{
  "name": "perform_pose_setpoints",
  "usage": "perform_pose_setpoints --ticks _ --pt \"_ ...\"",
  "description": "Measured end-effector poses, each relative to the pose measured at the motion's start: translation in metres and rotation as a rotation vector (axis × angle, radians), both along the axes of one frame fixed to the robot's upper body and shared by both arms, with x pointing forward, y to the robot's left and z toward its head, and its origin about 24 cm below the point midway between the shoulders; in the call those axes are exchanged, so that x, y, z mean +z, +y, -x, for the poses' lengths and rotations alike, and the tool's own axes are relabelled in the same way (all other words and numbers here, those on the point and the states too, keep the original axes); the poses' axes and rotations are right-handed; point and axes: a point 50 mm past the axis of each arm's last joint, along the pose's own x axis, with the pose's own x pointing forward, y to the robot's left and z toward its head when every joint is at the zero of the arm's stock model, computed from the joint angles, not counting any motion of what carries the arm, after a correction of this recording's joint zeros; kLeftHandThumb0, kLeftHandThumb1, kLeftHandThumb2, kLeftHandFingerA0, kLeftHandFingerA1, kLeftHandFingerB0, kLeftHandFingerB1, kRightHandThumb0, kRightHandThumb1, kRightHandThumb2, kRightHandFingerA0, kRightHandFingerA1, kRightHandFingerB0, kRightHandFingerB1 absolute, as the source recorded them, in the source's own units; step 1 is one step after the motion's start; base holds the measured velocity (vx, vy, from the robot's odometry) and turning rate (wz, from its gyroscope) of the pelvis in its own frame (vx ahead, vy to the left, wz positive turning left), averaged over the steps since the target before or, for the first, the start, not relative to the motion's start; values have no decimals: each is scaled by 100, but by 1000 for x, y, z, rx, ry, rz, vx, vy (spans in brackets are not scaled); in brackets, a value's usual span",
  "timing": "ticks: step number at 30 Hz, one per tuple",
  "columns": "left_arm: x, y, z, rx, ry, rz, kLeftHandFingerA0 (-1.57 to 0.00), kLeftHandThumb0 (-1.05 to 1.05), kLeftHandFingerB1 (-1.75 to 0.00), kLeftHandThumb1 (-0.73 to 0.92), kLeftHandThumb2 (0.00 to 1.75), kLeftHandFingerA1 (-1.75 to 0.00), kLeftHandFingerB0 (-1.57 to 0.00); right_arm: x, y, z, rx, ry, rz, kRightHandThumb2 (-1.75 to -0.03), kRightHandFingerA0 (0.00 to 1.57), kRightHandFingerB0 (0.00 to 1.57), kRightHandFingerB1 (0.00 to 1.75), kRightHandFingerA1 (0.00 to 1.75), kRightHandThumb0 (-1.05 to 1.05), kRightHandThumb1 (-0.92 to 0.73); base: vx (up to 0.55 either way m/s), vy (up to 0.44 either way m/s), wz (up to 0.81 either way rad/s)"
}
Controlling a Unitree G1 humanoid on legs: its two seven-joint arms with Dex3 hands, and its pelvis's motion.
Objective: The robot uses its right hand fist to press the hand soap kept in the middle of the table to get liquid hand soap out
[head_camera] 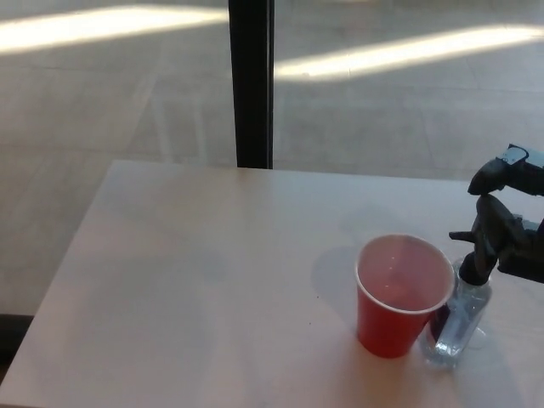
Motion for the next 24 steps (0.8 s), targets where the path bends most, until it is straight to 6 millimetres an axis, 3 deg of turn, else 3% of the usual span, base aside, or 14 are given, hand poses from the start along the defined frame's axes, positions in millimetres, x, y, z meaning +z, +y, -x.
perform_pose_setpoints --ticks 2,7,8,10,11,15,16,17,24 --pt "0 0 -1 -4 -1 -2 -75 -50 -50 76 62 -59 -58 -2 1 0 8 -2 13 -111 101 66 166 175 -25 -62 0 0 0" --pt "1 0 -2 -7 -4 -2 -74 -49 -54 76 62 -63 -58 -4 2 -1 28 -12 64 -108 100 66 166 175 -26 -63 0 0 0" --pt "1 0 -3 -6 -5 -3 -72 -49 -51 76 62 -61 -54 -4 3 -1 32 -17 77 -110 99 76 153 175 -26 -62 0 0 0" --pt "2 1 -3 -6 -8 -5 -69 -49 -50 76 62 -59 -53 -4 2 -1 37 -22 88 -110 98 76 154 175 -26 -61 0 0 0" --pt "2 2 -4 -6 -8 -6 -70 -48 -49 76 62 -58 -53 -5 2 -1 39 -23 90 -105 100 67 165 175 -25 -63 0 0 0" --pt "6 6 -6 -8 -15 -21 -69 -49 -49 76 62 -57 -54 -5 -1 -1 46 -24 118 -109 99 68 167 175 -22 -62 0 0 0" --pt "7 6 -6 -8 -16 -22 -69 -50 -49 76 62 -58 -55 -5 -2 -1 46 -24 119 -108 97 73 157 175 -24 -63 0 0 0" --pt "7 6 -6 -8 -18 -23 -71 -50 -49 76 62 -59 -56 -5 -2 -1 47 -23 119 -104 100 67 168 175 -23 -64 0 0 0" --pt "8 7 -7 -7 -20 -23 -74 -50 -53 77 63 -62 -60 -10 -3 0 58 -12 104 -107 96 61 166 175 -25 -63 0 0 0"
